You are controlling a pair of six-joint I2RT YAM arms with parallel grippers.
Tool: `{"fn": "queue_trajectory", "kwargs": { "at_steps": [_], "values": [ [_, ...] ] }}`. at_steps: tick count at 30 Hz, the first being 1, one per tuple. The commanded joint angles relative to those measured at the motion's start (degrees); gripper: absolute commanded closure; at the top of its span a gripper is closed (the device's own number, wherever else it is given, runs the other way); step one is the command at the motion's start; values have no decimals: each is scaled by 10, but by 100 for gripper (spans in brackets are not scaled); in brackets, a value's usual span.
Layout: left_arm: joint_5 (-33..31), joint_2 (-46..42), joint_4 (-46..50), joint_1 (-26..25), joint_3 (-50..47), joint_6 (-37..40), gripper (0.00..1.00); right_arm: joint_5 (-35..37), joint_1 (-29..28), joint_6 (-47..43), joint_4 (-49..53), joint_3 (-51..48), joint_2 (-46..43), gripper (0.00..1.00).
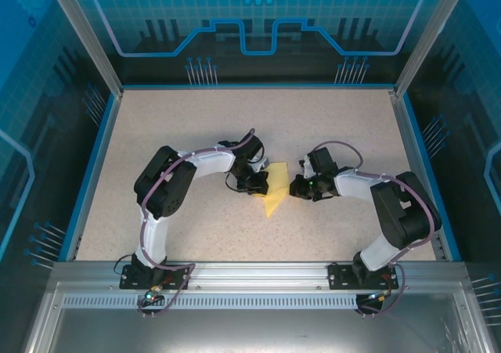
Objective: Fold a paper plane with a square sheet of paper (pick it up from the middle)
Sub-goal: Third fold the triangle at the center of the table.
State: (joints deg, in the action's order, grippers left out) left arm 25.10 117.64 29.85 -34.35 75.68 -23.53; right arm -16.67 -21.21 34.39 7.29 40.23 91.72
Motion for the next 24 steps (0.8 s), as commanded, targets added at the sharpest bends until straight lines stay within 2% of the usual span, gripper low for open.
{"fn": "queue_trajectory", "kwargs": {
  "at_steps": [1, 11, 18, 24],
  "values": [
    [-96, 44, 36, -4, -14, 18, 96, 4, 10, -17, 34, 23, -24, 91],
    [-92, -9, 32, -8, 20, 20, 93, -77, 44, -19, 19, 32, -26, 79],
    [-96, -42, 42, -11, 50, 27, 86, -93, 46, -25, 29, 35, -15, 71],
    [-108, -66, 57, -23, 55, 28, 77, -117, 48, -20, 11, 28, 3, 68]
  ]
}}
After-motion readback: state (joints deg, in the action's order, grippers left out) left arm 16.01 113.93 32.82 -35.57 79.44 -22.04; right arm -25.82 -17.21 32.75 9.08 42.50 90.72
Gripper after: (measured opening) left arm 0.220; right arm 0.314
